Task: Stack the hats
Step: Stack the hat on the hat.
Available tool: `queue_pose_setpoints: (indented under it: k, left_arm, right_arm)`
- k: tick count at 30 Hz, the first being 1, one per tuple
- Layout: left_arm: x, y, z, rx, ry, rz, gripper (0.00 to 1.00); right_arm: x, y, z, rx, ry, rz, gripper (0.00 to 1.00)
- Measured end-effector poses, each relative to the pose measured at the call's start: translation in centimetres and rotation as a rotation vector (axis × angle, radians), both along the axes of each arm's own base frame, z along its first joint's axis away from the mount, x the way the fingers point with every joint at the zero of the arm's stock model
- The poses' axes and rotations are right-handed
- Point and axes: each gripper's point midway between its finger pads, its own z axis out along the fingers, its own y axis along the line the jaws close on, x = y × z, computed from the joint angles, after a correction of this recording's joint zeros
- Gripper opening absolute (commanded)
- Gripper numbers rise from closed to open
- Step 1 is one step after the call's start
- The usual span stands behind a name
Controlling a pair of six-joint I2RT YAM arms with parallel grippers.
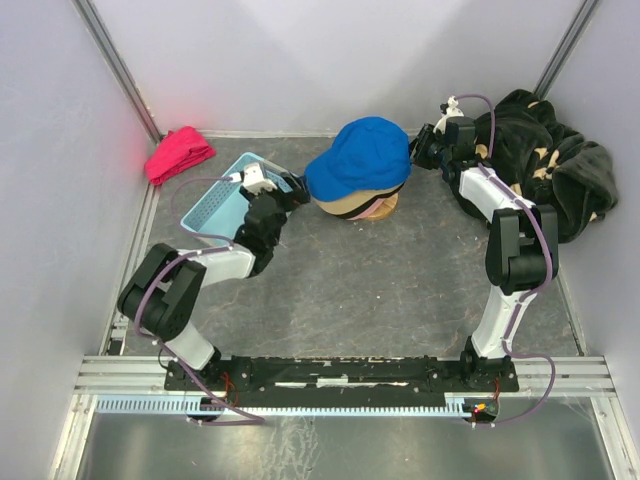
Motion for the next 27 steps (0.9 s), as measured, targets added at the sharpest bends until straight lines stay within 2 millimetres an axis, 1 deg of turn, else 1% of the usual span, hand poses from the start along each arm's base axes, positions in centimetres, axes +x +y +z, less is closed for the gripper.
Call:
queue_pose_setpoints:
  k: [3, 6, 9, 11, 15, 17, 19, 22, 27]
  left_arm:
    - [1.8, 1.5, 0.9, -0.080, 0.021, 0.005, 0.99]
    - [3.4, 2.6, 1.9, -0.156, 0.037, -0.014, 0.99]
    - [4.9, 2.5, 2.9, -0.220, 0.046, -0.060, 0.99]
    - [5.7, 2.2, 3.0, -0.261, 0.060, -0.099, 0.99]
    - [6.6, 1.4, 1.0, -0.304, 0.147, -0.171, 0.99]
    - [6.8, 1.2, -0.6, -0.318, 0.213, -0.192, 0.99]
    - [6.9, 1.0, -1.6, -0.335, 0.265, -0.211, 1.00]
    - [6.6, 0.5, -2.4, -0.363, 0.314, -0.252, 0.99]
    - [6.0, -0.5, -3.0, -0.430, 0.373, -0.331, 0.91]
  right_arm:
    - [0.0, 0.0, 0.0, 0.000, 0.001, 0.000, 0.39]
    - [-0.1, 0.0, 0.0, 0.000, 0.003, 0.000, 0.39]
    - [-0.1, 0.0, 0.0, 0.000, 0.003, 0.001, 0.39]
    - [-0.1, 0.0, 0.0, 0.000, 0.003, 0.001, 0.39]
    - [-0.1, 0.0, 0.0, 0.000, 0.003, 0.001, 0.39]
    - [-0.1, 0.0, 0.0, 0.000, 0.004, 0.001, 0.39]
    - [-0.1, 0.0, 0.0, 0.001, 0.004, 0.001, 0.39]
    - [-0.1, 0.0, 0.0, 0.001, 0.004, 0.001, 0.39]
    - [-0.1, 0.0, 0.0, 0.000, 0.004, 0.001, 0.39]
